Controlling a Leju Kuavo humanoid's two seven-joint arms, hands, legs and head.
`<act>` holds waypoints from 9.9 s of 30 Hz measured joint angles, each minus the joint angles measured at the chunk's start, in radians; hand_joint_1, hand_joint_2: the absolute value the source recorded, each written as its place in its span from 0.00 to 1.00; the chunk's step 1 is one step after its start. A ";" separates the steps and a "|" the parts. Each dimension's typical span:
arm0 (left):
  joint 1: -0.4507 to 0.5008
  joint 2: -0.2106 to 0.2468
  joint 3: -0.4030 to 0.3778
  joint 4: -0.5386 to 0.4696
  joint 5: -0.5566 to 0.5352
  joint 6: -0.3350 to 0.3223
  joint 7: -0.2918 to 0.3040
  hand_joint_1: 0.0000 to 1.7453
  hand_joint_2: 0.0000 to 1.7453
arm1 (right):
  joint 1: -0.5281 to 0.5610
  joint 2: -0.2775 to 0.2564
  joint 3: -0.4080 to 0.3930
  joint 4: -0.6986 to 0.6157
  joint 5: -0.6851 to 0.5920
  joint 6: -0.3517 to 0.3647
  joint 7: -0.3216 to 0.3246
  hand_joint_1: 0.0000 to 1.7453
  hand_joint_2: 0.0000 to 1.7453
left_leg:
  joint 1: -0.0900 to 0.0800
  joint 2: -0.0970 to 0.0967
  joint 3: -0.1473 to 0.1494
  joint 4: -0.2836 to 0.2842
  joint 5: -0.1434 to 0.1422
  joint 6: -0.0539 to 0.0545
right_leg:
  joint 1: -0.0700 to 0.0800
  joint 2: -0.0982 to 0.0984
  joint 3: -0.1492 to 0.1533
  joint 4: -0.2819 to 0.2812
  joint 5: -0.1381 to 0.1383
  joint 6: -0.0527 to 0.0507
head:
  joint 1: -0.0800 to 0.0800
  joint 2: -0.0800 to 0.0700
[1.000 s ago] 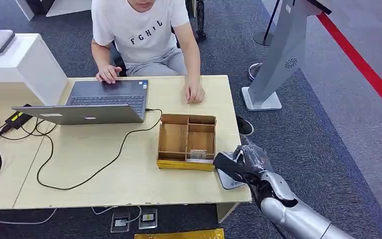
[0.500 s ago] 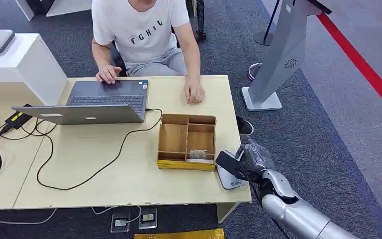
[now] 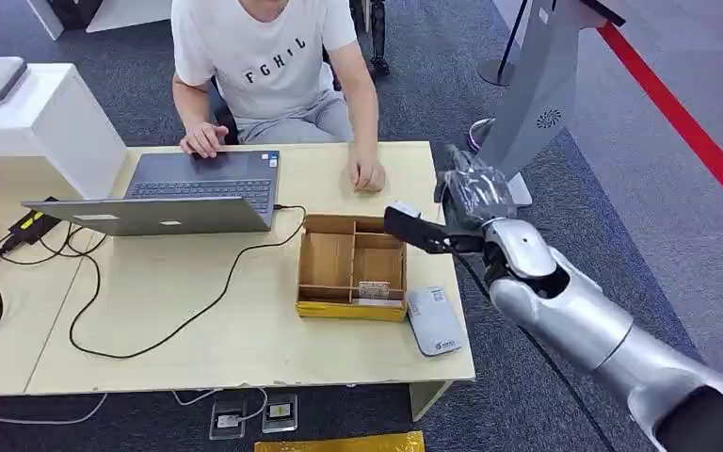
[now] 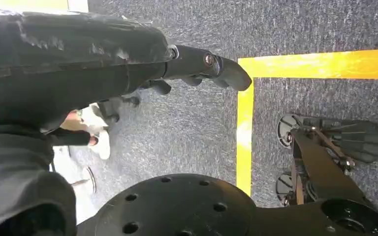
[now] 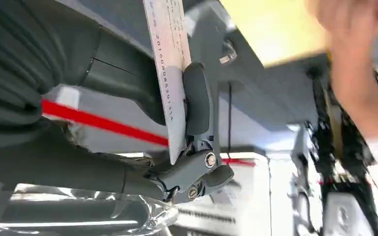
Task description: Pass the card to the sensor for recognition and then transmit it.
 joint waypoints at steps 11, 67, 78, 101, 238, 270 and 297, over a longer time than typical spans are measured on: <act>-0.002 0.000 0.000 0.000 0.002 -0.006 0.000 0.00 0.00 | -0.333 0.112 0.179 -0.007 -0.075 0.094 -0.016 1.00 1.00 | 0.001 -0.001 -0.002 0.000 0.000 0.000 | 0.001 0.000 -0.001 0.001 0.000 0.000 | 0.000 0.000; 0.005 -0.010 0.000 0.000 0.063 0.029 0.051 0.00 0.00 | -0.269 0.203 0.432 0.058 -0.172 -0.149 0.152 0.00 0.00 | 0.001 -0.001 -0.001 0.001 0.001 -0.001 | 0.001 0.000 -0.002 0.000 0.000 0.000 | 0.000 0.000; 0.009 -0.026 0.000 0.000 0.079 0.033 0.031 0.00 0.00 | 0.025 0.081 0.281 -0.292 0.021 -0.086 0.182 0.00 0.00 | 0.001 0.000 -0.001 0.001 0.000 -0.001 | 0.001 0.001 -0.002 0.000 0.000 0.000 | 0.000 0.000; 0.007 -0.034 0.001 0.001 0.051 0.015 0.013 0.00 0.00 | 0.534 0.097 0.020 -0.530 0.378 0.040 0.174 0.00 1.00 | 0.001 -0.001 -0.002 0.001 0.000 -0.001 | 0.001 0.000 -0.002 0.000 0.000 0.000 | 0.000 0.000; -0.001 -0.034 0.000 0.002 -0.011 -0.005 0.034 0.00 0.00 | 0.385 0.339 0.014 -0.027 0.299 0.149 0.091 0.00 1.00 | 0.001 -0.001 -0.002 0.001 0.000 -0.001 | 0.001 0.000 -0.002 0.000 0.000 0.000 | 0.000 0.000; -0.001 -0.033 0.000 0.002 -0.013 -0.005 0.039 0.00 0.00 | 0.380 0.338 0.027 -0.003 0.300 0.136 0.089 1.00 1.00 | 0.001 0.000 -0.002 0.001 0.000 -0.001 | 0.001 0.000 -0.002 0.000 0.000 0.000 | 0.000 0.000; -0.001 -0.033 0.000 0.002 -0.023 -0.006 0.040 0.00 0.00 | 0.379 0.332 0.011 -0.002 0.291 0.071 0.058 0.00 1.00 | 0.001 0.000 -0.002 0.001 0.000 -0.001 | 0.001 0.000 -0.002 0.000 0.000 0.000 | 0.000 0.000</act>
